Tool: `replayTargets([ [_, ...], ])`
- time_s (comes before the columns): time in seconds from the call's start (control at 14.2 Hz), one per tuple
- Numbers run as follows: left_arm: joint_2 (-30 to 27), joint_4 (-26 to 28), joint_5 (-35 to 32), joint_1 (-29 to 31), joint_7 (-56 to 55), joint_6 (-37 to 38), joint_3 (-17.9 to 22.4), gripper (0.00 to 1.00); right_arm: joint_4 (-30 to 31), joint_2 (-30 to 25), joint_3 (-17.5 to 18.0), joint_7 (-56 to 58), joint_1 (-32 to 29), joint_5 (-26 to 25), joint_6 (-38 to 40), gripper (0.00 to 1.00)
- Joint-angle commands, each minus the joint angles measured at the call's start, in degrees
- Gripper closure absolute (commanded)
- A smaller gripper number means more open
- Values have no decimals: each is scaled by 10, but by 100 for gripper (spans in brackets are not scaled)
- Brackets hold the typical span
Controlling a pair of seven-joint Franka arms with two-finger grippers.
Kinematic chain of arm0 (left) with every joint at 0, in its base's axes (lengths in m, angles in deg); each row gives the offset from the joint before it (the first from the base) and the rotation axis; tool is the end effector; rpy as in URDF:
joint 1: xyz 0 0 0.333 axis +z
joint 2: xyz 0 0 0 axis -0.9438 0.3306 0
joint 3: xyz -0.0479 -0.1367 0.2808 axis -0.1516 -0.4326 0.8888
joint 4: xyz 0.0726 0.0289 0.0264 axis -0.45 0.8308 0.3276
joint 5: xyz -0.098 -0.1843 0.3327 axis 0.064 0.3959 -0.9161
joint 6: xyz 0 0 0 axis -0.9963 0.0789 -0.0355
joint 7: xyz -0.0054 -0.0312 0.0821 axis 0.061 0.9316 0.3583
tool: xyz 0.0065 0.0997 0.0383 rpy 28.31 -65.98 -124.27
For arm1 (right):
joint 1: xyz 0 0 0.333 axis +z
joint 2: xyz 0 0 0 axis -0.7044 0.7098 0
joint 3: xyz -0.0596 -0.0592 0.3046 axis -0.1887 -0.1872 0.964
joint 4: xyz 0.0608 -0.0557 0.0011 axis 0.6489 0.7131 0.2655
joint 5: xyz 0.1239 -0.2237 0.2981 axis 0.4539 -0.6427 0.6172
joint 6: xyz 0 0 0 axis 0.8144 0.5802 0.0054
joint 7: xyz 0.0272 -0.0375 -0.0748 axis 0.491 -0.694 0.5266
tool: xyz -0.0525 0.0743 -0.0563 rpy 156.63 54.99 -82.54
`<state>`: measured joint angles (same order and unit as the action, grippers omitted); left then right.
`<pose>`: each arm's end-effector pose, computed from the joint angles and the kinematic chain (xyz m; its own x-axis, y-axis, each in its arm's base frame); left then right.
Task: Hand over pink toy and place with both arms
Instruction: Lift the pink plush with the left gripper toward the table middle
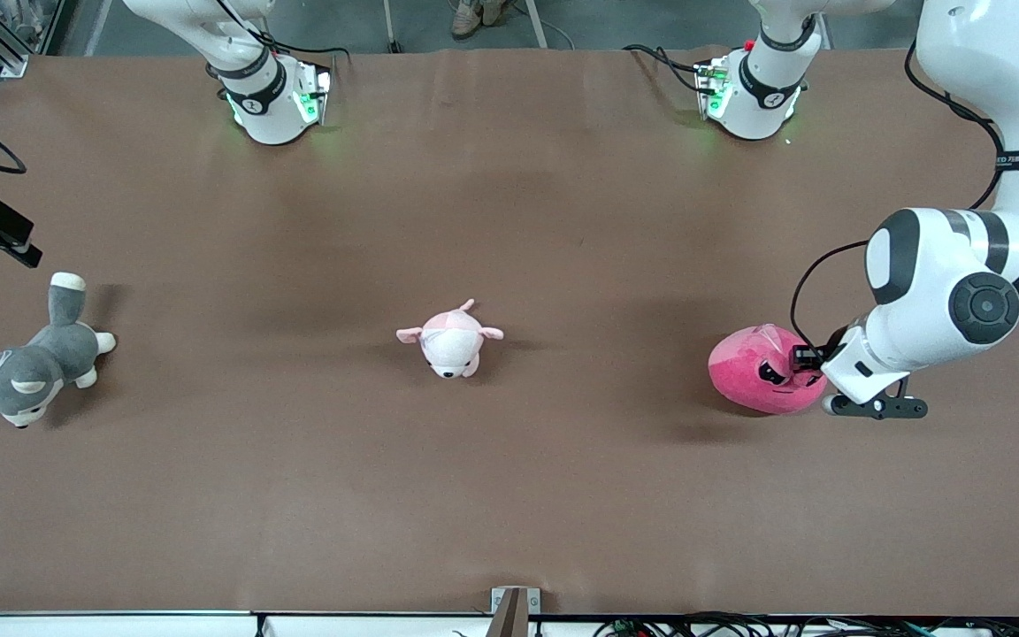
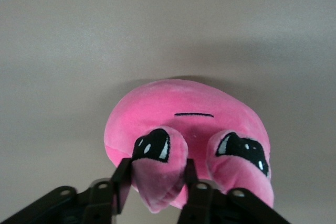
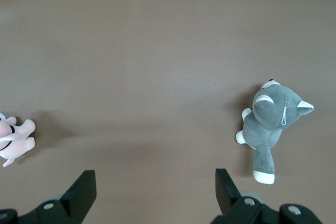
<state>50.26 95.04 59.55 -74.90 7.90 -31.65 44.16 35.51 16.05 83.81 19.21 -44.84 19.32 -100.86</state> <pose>0.6406 -0.0620 0.3337 0.9945 -0.0676 -0.0798 -0.0676 -0.9977 0.0030 0.5653 -0.0337 0.6550 0.9917 -0.0015 0.1287 -0.0025 -1.0000 0.0083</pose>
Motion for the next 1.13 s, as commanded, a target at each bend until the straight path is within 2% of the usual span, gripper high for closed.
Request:
replayTargets([
  [0.0,-4,1,7,-1,4,-2,-1,81,2,-4,4,-3,-4,-4,-1,0],
  [0.28,-20,-4,6,-15,-3,3,-1,99,2,-3,4,-2,-4,-4,-2,0],
  [0.49,-49,-34,3,-40,-29,40,-9,100,2,-3,4,0,-4,-4,-1,0],
  [0.78,-50,-109,-1,-71,-145,137,-43,100,2,-4,4,0,-3,-4,-1,0],
  [1.06,-52,-158,-1,-138,-287,177,-73,100,2,-3,4,1,0,-4,-1,0],
])
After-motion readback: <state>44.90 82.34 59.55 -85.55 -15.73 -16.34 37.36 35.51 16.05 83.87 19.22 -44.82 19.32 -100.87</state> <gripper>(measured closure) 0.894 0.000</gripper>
